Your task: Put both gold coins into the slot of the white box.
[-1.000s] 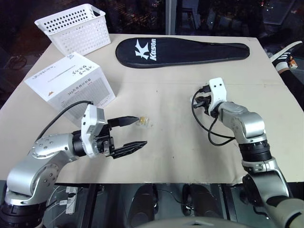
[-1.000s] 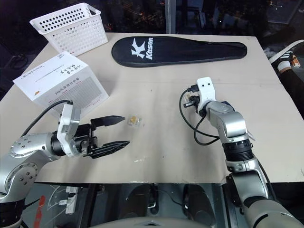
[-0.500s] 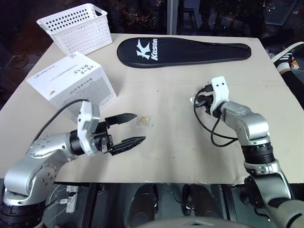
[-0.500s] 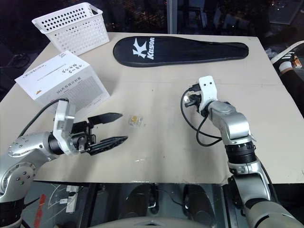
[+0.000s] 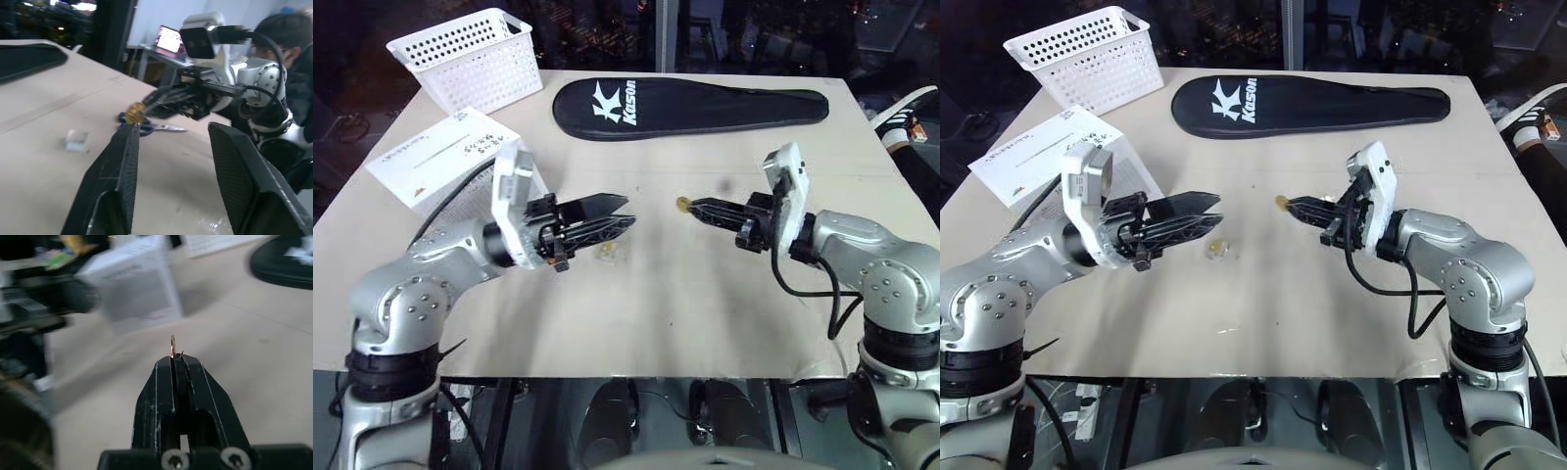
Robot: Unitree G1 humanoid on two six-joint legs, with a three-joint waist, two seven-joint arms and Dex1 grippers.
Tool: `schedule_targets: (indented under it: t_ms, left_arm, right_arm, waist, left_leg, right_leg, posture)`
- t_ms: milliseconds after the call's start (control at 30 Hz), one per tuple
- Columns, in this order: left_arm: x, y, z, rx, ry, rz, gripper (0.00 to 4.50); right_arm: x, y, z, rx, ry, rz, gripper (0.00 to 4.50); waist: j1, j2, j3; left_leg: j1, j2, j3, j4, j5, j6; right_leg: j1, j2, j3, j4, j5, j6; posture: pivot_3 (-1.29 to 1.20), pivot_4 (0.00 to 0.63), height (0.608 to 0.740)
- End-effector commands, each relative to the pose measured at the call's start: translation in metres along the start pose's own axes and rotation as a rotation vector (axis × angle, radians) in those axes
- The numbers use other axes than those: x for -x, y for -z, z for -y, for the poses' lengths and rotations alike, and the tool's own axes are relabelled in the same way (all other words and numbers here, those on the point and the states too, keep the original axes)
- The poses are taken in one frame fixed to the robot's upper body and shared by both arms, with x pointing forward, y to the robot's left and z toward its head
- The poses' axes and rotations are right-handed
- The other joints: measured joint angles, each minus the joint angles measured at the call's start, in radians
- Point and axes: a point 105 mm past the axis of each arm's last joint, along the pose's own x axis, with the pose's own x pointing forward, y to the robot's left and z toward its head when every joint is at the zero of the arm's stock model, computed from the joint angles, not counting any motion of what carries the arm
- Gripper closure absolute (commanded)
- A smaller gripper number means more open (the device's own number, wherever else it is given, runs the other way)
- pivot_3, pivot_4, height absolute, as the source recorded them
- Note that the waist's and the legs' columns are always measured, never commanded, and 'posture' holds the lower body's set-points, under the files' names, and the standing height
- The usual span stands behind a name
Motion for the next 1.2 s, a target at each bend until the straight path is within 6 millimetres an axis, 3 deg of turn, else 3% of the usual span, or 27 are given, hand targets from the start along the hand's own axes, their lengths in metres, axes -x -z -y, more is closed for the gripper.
schedule_targets:
  t_ms: [33, 467, 1200]
  left_arm:
    - [-0.008, -0.005, 0.005, -0.027, 0.047, 0.006, 3.37]
    - [-0.009, -0.001, 0.009, -0.034, 0.113, -0.023, 3.37]
    - [-0.013, 0.003, 0.013, -0.025, 0.162, -0.039, 3.37]
  right_arm:
    - [0.006, -0.019, -0.020, 0.056, -0.093, 0.049, 4.50]
    - [0.004, -0.026, -0.043, 0.061, -0.208, 0.057, 4.50]
    - [-0.004, -0.029, -0.052, 0.068, -0.269, 0.062, 4.50]
  waist:
    - [0.000, 0.000, 0.000]
    - [0.001, 0.000, 0.000]
    - [0.002, 0.000, 0.000]
  left_leg:
    - [0.000, 0.000, 0.000, 0.000, 0.000, 0.000]
    - [0.000, 0.000, 0.000, 0.000, 0.000, 0.000]
    - [0.000, 0.000, 0.000, 0.000, 0.000, 0.000]
  right_leg:
    - [0.000, 0.000, 0.000, 0.000, 0.000, 0.000]
    - [0.000, 0.000, 0.000, 0.000, 0.000, 0.000]
    - [0.000, 0.000, 0.000, 0.000, 0.000, 0.000]
  posture:
    - [0.00, 0.150, 0.740]
    - [0.00, 0.150, 0.740]
    - [0.00, 0.150, 0.740]
